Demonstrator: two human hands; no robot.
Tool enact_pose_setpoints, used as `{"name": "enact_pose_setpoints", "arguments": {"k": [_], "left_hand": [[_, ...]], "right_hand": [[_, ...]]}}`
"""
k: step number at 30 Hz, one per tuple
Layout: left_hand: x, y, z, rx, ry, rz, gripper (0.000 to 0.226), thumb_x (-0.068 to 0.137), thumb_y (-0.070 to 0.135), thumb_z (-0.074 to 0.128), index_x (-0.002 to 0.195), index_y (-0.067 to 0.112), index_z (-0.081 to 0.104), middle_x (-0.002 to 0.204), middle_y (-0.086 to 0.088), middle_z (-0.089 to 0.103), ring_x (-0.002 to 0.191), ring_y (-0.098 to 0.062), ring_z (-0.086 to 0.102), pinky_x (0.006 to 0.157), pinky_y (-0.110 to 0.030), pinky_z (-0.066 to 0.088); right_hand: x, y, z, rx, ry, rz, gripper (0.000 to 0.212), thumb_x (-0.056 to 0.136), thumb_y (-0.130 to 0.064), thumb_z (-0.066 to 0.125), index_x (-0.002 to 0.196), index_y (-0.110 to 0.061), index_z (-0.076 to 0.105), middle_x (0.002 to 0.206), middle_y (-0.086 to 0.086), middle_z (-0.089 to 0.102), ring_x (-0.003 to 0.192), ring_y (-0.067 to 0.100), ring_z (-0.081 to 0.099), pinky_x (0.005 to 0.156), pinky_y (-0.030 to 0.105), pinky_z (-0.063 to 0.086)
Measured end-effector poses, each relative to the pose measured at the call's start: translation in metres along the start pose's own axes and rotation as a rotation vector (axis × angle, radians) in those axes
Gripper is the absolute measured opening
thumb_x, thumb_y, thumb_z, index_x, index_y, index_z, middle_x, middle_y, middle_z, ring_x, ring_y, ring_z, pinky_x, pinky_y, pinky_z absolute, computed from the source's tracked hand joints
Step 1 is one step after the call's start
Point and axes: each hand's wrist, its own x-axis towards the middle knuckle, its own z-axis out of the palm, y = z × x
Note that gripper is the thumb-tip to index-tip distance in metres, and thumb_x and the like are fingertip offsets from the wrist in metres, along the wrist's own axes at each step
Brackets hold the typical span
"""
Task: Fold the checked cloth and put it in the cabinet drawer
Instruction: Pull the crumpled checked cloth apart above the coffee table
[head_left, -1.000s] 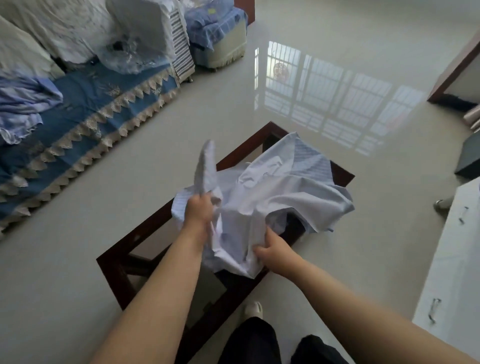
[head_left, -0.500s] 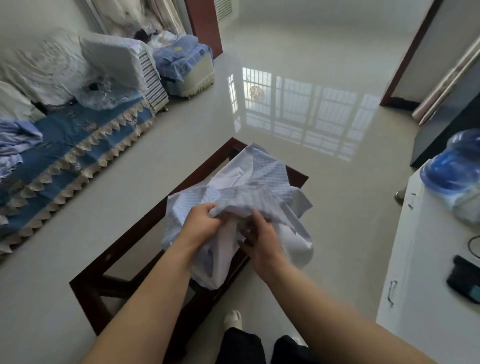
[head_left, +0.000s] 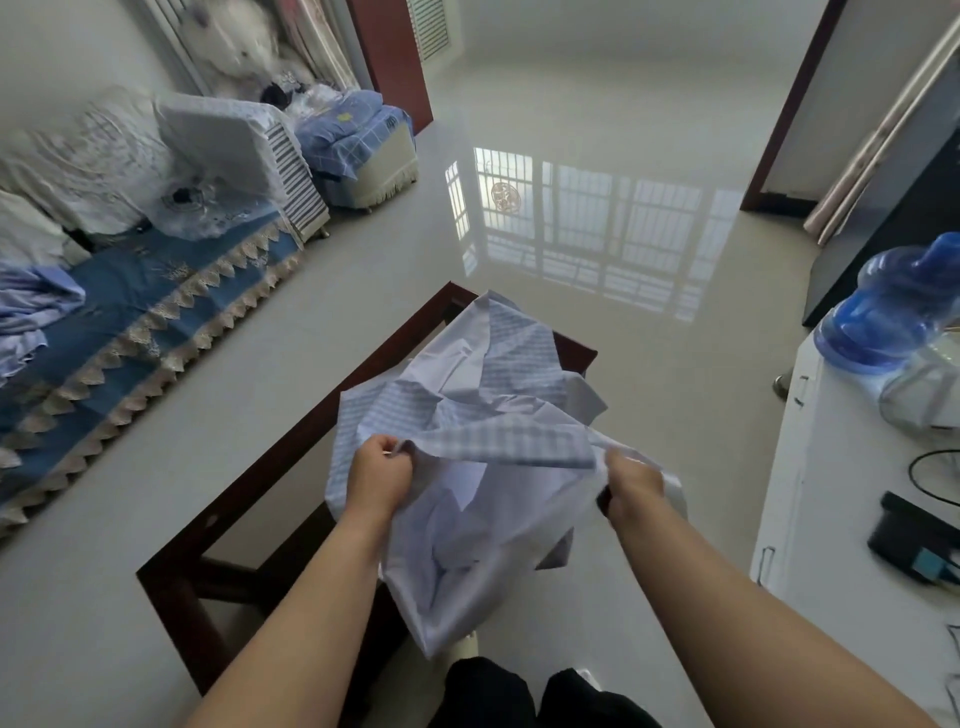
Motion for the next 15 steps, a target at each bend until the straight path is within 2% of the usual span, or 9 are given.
{"name": "enact_pose_setpoints", "arguments": {"k": [3,5,6,8,9,10,12,14,15], "left_hand": [[-0.003,0.0,0.001,0.068,0.001,-0.002,0.017,0.089,0.009,0.045,0.073,0.008,0.049,0.07,-0.008,0.049,0.067,-0.021,0.044,0.058,-0.031,0.033],[-0.013,0.005,0.014,0.051,-0.101,-0.026,0.016,0.091,0.01,0.043,0.076,0.01,0.05,0.073,-0.007,0.051,0.071,-0.022,0.048,0.061,-0.031,0.037],[-0.021,0.007,0.025,0.012,-0.161,-0.048,0.015,0.093,0.01,0.043,0.08,0.01,0.052,0.077,-0.007,0.054,0.072,-0.022,0.051,0.061,-0.029,0.041],[-0.044,0.011,0.051,-0.051,-0.289,-0.053,0.014,0.096,0.011,0.042,0.088,0.011,0.054,0.087,-0.011,0.06,0.074,-0.022,0.057,0.067,-0.031,0.048],[-0.056,0.011,0.064,-0.035,-0.345,-0.031,0.012,0.096,0.013,0.043,0.094,0.011,0.054,0.094,-0.011,0.062,0.08,-0.021,0.058,0.071,-0.03,0.047],[-0.068,0.009,0.076,0.007,-0.409,-0.005,0.012,0.096,0.017,0.044,0.101,0.012,0.055,0.102,-0.01,0.062,0.088,-0.02,0.058,0.073,-0.027,0.046],[-0.089,0.004,0.095,0.1,-0.545,0.027,0.03,0.092,0.027,0.047,0.116,0.011,0.053,0.112,-0.009,0.062,0.098,-0.022,0.061,0.075,-0.025,0.048],[-0.102,0.002,0.105,0.181,-0.625,0.062,0.038,0.09,0.029,0.047,0.123,0.011,0.05,0.114,-0.014,0.063,0.101,-0.032,0.065,0.082,-0.038,0.055],[-0.106,0.002,0.107,0.16,-0.664,0.093,0.032,0.091,0.025,0.048,0.122,0.014,0.05,0.112,-0.014,0.064,0.099,-0.032,0.065,0.083,-0.045,0.055]], "right_hand": [[0.018,0.006,-0.049,-0.105,0.29,0.11,0.06,0.09,-0.021,0.058,0.138,0.004,0.033,0.144,0.024,0.039,0.129,0.04,0.043,0.107,0.047,0.037],[0.01,0.007,-0.062,-0.335,0.433,0.121,0.084,0.087,-0.045,0.059,0.142,0.005,0.019,0.151,0.024,0.024,0.136,0.039,0.03,0.111,0.046,0.026],[0.005,0.006,-0.062,-0.44,0.341,0.089,0.097,0.082,-0.064,0.052,0.142,0.007,0.022,0.15,0.026,0.026,0.135,0.04,0.031,0.112,0.047,0.027],[-0.012,0.004,-0.043,-0.395,-0.087,0.107,0.128,0.06,-0.094,0.03,0.141,0.004,0.031,0.147,0.029,0.034,0.136,0.043,0.034,0.114,0.051,0.026],[-0.022,0.003,-0.032,-0.277,-0.314,0.202,0.127,0.057,-0.096,0.027,0.143,-0.003,0.034,0.147,0.028,0.034,0.137,0.043,0.032,0.115,0.052,0.024],[-0.031,0.0,-0.02,-0.251,-0.45,0.187,0.115,0.059,-0.093,0.033,0.142,-0.015,0.04,0.146,0.025,0.035,0.137,0.042,0.031,0.115,0.053,0.024],[-0.035,-0.003,0.002,-0.326,-0.624,-0.023,0.082,0.064,-0.08,0.057,0.13,-0.03,0.05,0.138,0.012,0.052,0.128,0.035,0.049,0.107,0.049,0.038],[-0.036,-0.003,0.015,-0.581,-0.622,-0.334,0.057,0.074,-0.046,0.074,0.123,-0.023,0.056,0.123,0.003,0.063,0.112,0.023,0.06,0.092,0.032,0.049],[-0.037,-0.003,0.02,-0.725,-0.524,-0.468,0.038,0.079,-0.029,0.072,0.113,-0.016,0.061,0.111,0.003,0.066,0.104,0.022,0.062,0.081,0.026,0.049]]}}
